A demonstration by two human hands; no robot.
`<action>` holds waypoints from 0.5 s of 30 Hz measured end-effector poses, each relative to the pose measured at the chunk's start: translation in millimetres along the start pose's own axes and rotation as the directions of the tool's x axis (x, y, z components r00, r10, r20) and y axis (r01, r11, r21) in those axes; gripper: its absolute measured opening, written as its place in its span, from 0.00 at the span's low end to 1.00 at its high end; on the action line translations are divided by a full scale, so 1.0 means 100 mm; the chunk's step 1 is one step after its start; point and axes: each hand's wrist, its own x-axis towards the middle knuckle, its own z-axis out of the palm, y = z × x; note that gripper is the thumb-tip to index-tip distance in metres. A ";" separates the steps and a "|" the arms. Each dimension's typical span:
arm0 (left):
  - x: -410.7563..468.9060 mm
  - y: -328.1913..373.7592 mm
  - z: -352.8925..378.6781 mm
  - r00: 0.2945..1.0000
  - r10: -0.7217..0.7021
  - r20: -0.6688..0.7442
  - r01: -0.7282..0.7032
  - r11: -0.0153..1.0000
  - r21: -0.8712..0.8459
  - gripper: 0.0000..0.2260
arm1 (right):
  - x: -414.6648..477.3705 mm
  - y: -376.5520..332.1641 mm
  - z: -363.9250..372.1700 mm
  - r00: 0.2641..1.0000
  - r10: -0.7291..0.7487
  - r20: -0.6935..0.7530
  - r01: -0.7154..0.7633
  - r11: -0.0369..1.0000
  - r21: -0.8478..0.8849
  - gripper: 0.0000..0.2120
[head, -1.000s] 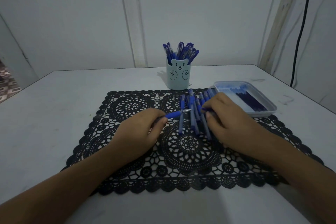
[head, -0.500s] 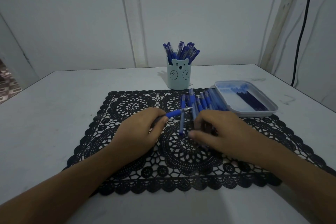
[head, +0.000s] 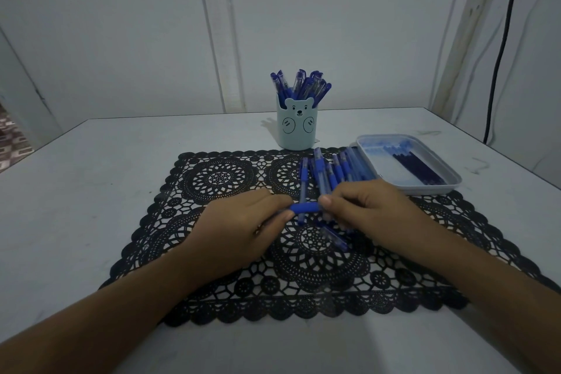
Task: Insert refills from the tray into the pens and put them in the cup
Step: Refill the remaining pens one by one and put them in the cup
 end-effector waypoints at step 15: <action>0.02 -0.02 0.00 0.980 -0.144 0.139 0.175 0.952 -0.252 0.13 | 0.00 0.03 -0.03 0.985 -0.173 -0.026 0.169 0.979 -0.116 0.17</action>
